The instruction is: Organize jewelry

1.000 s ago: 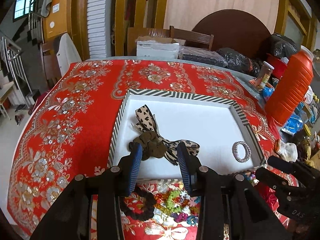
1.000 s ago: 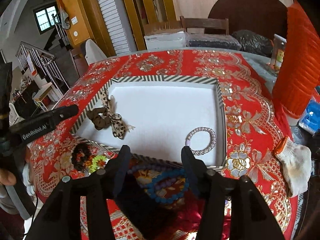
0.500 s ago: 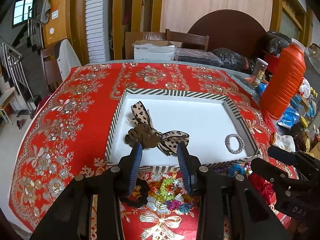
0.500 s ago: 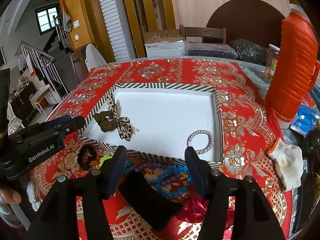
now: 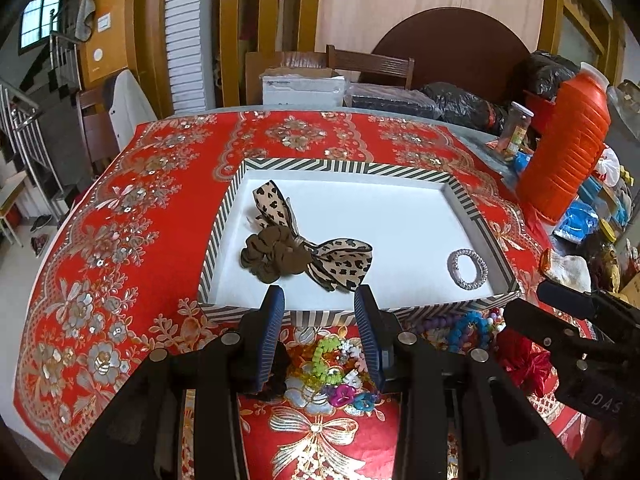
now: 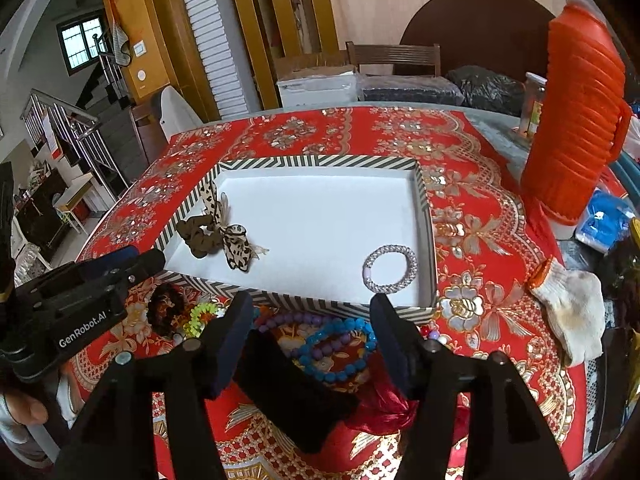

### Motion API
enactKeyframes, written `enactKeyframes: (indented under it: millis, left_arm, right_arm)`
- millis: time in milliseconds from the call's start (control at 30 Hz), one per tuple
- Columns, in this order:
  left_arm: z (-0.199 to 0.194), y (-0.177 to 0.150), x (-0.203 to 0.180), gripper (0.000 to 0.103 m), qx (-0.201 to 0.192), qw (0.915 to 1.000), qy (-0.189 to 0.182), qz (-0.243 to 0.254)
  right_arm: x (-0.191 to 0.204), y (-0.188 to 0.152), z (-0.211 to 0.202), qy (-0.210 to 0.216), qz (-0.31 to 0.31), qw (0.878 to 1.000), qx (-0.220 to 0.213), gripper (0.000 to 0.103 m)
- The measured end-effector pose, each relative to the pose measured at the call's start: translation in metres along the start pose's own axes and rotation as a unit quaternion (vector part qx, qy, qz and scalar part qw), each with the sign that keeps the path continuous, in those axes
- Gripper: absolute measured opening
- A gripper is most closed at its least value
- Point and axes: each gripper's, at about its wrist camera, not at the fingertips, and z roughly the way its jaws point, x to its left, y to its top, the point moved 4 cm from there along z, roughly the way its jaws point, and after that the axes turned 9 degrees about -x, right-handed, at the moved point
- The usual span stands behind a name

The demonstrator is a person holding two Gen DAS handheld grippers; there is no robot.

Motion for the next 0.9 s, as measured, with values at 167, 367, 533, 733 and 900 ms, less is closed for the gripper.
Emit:
enactKeyframes:
  millis: [167, 367, 533, 733, 900]
  left_arm:
    - [0.001, -0.001, 0.0, 0.028, 0.002, 1.0, 0.0, 0.0]
    - [0.003, -0.003, -0.001, 0.028, 0.006, 1.0, -0.001, 0.0]
    - [0.004, -0.003, -0.002, 0.028, 0.006, 1.0, -0.002, 0.002]
    - [0.006, -0.005, 0.001, 0.028, 0.013, 0.9999, -0.006, -0.006]
    - [0.005, -0.004, 0.014, 0.028, 0.031, 0.9977, -0.047, -0.038]
  right_arm:
    - [0.001, -0.002, 0.003, 0.002, -0.001, 1.0, 0.005, 0.064]
    - [0.0, -0.004, 0.005, -0.001, 0.0, 1.0, 0.008, 0.064]
    - [-0.003, -0.005, 0.006, -0.004, 0.003, 1.0, 0.009, 0.064]
    - [-0.006, -0.007, 0.008, -0.005, 0.004, 1.0, 0.013, 0.064]
    - [-0.01, -0.01, 0.01, 0.0, 0.006, 1.0, 0.021, 0.064]
